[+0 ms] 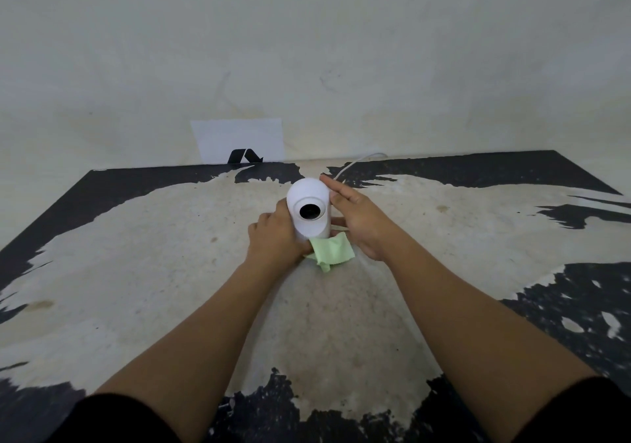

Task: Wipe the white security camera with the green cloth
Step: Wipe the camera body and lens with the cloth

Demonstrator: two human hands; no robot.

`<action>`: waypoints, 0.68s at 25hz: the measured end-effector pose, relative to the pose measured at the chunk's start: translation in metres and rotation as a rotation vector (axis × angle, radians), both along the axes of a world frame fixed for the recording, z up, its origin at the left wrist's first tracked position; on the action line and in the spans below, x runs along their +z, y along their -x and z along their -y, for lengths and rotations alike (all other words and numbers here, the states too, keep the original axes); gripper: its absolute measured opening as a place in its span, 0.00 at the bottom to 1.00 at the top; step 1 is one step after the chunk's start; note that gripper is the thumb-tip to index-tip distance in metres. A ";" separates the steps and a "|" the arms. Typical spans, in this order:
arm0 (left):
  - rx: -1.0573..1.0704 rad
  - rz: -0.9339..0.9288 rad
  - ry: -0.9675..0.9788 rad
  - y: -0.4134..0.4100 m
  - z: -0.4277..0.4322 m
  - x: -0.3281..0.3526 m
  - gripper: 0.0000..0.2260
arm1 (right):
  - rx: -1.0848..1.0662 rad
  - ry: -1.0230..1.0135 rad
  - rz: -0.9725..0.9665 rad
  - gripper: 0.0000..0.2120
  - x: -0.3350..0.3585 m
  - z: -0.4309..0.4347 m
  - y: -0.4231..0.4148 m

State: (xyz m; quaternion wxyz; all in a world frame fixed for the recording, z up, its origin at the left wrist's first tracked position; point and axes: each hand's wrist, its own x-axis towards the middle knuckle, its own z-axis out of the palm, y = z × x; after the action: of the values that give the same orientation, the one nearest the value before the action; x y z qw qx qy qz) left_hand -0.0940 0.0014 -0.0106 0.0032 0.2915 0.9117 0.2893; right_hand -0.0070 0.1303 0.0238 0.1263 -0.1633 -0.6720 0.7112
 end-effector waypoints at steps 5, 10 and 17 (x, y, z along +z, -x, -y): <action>0.035 -0.064 -0.015 -0.007 -0.001 -0.011 0.40 | -0.014 -0.144 -0.020 0.21 -0.009 0.002 0.001; -0.214 -0.084 0.117 0.026 0.019 0.004 0.30 | -0.011 -0.230 -0.013 0.24 -0.013 0.000 0.005; -0.161 0.076 -0.132 0.009 0.011 0.006 0.33 | -0.033 -0.186 -0.025 0.15 -0.008 0.001 0.004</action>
State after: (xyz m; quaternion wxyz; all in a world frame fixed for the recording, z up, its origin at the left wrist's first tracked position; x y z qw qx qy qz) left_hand -0.1031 -0.0091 -0.0042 0.0420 0.3521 0.8635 0.3586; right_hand -0.0106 0.1293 0.0154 0.1609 -0.1528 -0.7307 0.6457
